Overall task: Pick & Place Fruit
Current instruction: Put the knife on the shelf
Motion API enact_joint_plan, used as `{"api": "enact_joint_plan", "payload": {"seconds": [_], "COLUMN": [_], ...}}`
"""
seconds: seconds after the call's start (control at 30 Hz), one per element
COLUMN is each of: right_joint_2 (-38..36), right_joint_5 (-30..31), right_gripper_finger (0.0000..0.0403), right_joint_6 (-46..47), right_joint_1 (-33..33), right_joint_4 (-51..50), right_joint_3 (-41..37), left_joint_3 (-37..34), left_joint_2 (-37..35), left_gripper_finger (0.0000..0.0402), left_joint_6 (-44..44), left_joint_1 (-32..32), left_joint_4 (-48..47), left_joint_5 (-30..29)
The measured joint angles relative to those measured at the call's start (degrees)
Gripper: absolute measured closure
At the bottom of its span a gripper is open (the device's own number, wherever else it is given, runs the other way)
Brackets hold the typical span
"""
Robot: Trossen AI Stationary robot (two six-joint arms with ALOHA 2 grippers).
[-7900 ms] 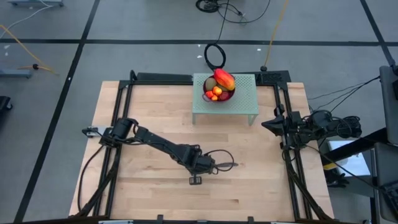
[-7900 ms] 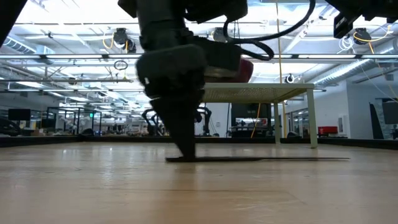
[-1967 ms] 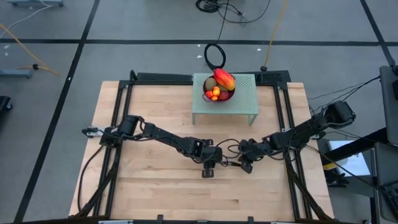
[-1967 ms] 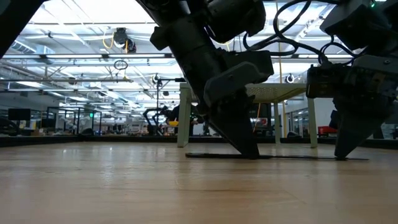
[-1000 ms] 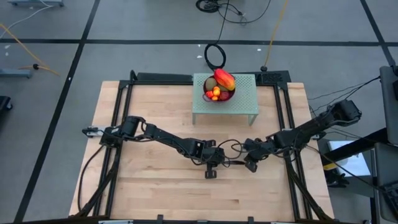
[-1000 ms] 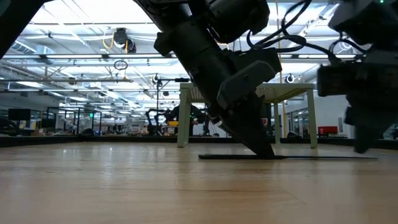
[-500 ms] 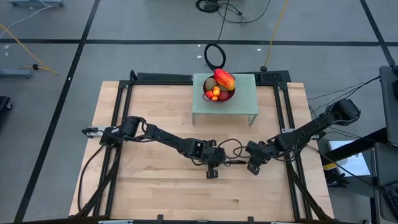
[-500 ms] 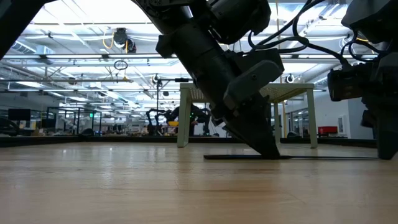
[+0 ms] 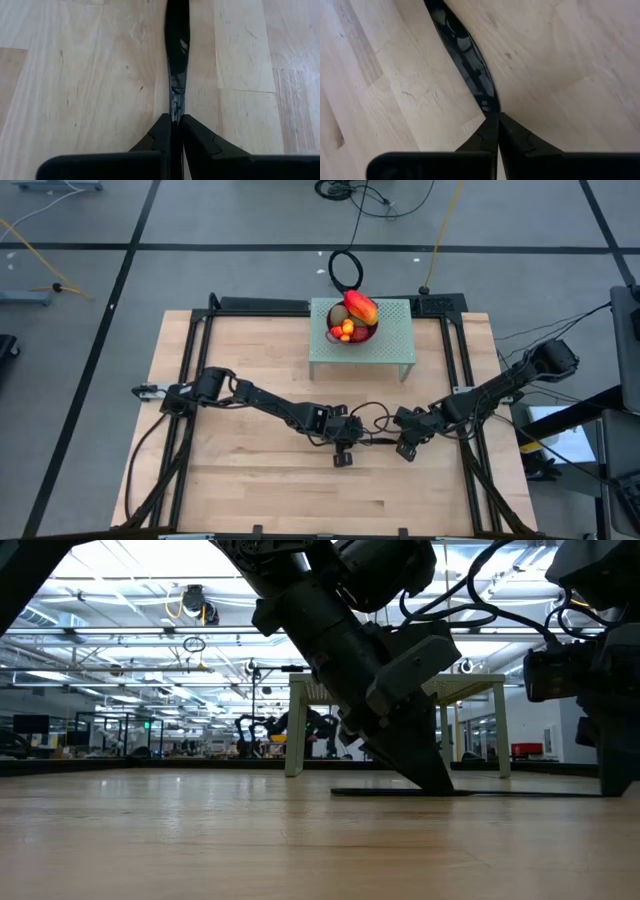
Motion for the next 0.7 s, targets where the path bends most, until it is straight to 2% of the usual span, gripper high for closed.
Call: {"api": "enact_joint_plan", "payload": {"seconds": [0.23,0.4,0.53,0.7], "right_joint_2": [0.2,0.3,0.3,0.3], "right_joint_5": [1.9,2.3,2.2,2.0], "right_gripper_finger": [0.0403,0.0403,0.0403,0.0403], "right_joint_6": [0.0,-0.6,-1.0,-1.3], "right_joint_1": [-0.1,-0.1,0.0,0.0], "right_joint_4": [2.5,3.7,3.2,3.0], "right_joint_3": [0.0,0.0,0.0,0.0], "left_joint_3": [0.0,0.0,0.0,0.0], "left_joint_2": [0.2,0.2,0.2,0.2], "left_gripper_finger": [0.0394,0.0384,0.0395,0.0388], "left_joint_6": [-0.1,-0.4,-0.4,-1.4], "left_joint_1": [0.0,-0.1,-0.1,-0.1], "left_joint_4": [1.0,1.1,1.0,1.1], "left_joint_5": [0.0,-0.5,-0.9,-1.1]}}
